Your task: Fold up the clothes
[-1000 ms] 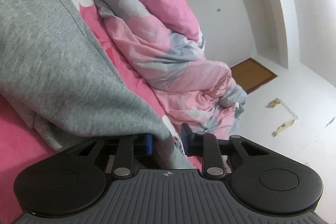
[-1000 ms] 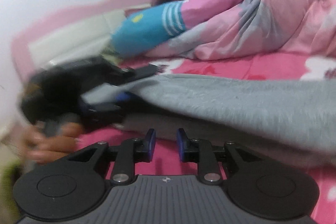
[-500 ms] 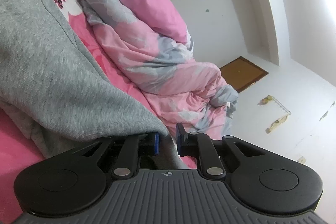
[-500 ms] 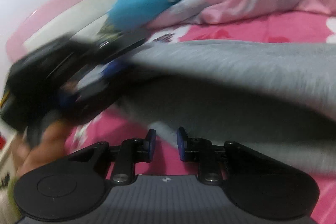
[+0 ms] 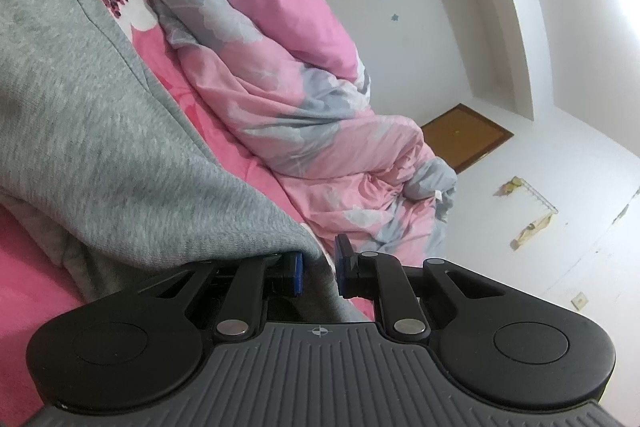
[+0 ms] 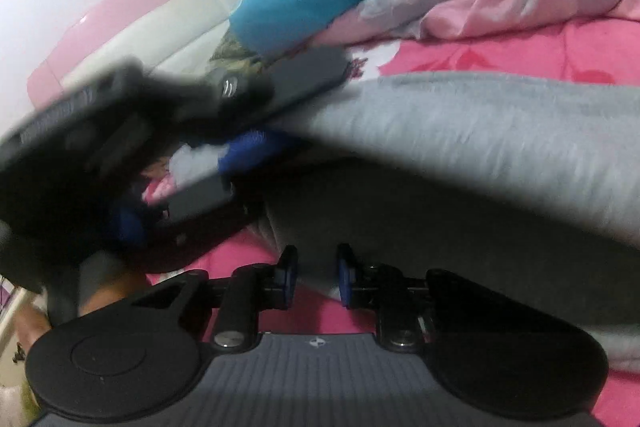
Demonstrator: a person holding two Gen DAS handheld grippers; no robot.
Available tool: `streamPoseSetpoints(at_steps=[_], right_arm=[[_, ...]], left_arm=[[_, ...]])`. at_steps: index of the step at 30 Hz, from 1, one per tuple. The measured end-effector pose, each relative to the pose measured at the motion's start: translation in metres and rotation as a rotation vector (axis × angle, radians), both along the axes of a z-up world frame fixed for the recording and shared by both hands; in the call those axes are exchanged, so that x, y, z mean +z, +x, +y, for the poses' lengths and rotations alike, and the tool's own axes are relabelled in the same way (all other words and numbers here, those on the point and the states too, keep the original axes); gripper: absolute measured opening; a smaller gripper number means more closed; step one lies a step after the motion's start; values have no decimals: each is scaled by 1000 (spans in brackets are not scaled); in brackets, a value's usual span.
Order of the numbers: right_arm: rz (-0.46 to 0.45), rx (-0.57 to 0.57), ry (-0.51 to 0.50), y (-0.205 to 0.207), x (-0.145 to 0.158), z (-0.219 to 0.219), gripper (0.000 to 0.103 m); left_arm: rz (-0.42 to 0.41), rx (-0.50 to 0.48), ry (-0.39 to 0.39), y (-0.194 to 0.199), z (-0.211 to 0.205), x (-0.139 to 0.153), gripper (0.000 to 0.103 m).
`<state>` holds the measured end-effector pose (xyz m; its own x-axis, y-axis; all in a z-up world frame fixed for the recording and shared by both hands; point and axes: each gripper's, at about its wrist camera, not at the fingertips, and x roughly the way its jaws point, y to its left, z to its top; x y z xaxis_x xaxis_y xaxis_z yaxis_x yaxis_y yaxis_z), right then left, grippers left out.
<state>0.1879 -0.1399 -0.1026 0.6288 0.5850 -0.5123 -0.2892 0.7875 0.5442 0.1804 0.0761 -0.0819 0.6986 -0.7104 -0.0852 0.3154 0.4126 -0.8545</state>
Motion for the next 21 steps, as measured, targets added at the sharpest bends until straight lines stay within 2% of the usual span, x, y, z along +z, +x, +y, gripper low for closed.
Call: streamPoseSetpoints(at_steps=[5,7,9,11,12,13,15,16,18,21], right_arm=[[25,14,31,-3,-9,0,21],[-3,56,-4,-20,-1,0,21],[-57,25,-61,-32,10,-7,21],[-90,-70,-101,-34,19,-29,21],[-72,-110,-113,-31,21,-44,21],[-43,-152,-168,-27,21,-58,21],[17,-154,-279,-27,16,-79,14],[31,-125,-252,-35,16,-92,14],[61,-91,-267,-54,22,-103,14],[32,-100,-334,-65,35,-103,15]], left_arm=[[-13,3,29,-3,-1,0,13],[-11,3,26,-2,-1,0,13],[-11,5,22,-3,-1,-1,13],[-8,7,18,-3,-1,-2,13],[-7,8,17,-3,-1,-2,13],[-6,9,17,-3,-1,-2,13],[-6,9,18,-4,0,-3,13],[-6,9,18,-3,0,-3,13],[-3,8,14,-3,0,-4,13],[0,8,13,-3,-1,-4,13]])
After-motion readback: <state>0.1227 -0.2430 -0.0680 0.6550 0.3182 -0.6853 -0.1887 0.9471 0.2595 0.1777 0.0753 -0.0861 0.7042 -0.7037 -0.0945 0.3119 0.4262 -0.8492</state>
